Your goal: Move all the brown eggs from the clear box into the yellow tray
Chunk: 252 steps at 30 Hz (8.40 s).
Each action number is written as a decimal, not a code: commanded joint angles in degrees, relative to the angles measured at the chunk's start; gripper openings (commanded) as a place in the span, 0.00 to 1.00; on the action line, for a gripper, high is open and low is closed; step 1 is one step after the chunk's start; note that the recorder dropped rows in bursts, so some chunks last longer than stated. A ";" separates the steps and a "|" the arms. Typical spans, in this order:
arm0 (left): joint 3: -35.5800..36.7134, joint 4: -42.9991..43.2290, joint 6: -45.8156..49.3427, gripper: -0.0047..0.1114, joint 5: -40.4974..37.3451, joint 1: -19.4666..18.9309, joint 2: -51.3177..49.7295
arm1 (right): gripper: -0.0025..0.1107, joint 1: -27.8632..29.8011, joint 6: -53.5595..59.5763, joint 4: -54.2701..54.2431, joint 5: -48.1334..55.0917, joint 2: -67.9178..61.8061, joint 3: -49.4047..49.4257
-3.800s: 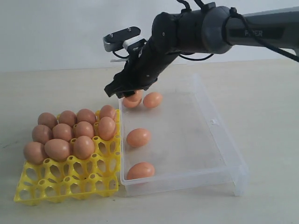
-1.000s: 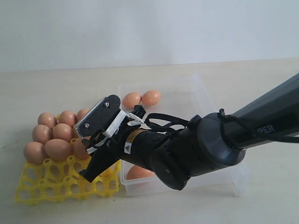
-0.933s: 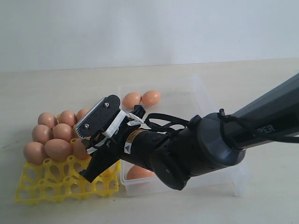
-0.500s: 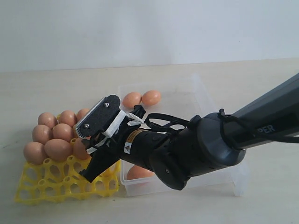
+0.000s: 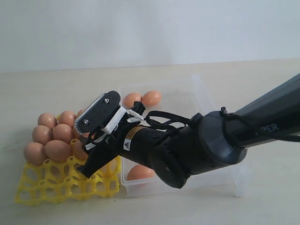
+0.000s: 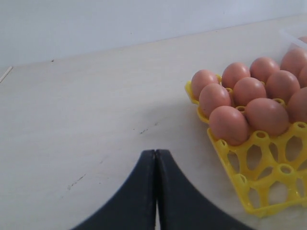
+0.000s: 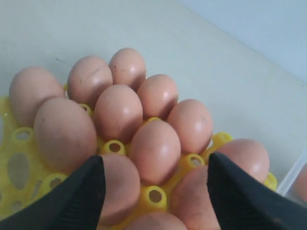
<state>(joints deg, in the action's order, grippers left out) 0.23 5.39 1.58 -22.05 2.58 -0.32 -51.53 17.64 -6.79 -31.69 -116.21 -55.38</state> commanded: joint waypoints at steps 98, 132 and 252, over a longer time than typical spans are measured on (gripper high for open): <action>-0.23 -0.17 -0.23 0.04 0.35 0.28 0.32 | 0.57 25.59 -26.29 -5.20 56.89 -15.41 -41.70; -0.23 -0.17 -0.23 0.04 0.35 0.28 0.32 | 0.45 25.59 -26.89 -5.19 49.40 -18.54 -41.70; -0.23 -0.17 -0.23 0.04 0.35 0.28 0.32 | 0.54 18.62 -14.88 9.98 61.67 -11.39 -36.54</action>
<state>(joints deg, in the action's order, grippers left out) 0.23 5.39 1.58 -22.05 2.58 -0.32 -33.21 2.95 3.16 26.17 -126.44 -89.40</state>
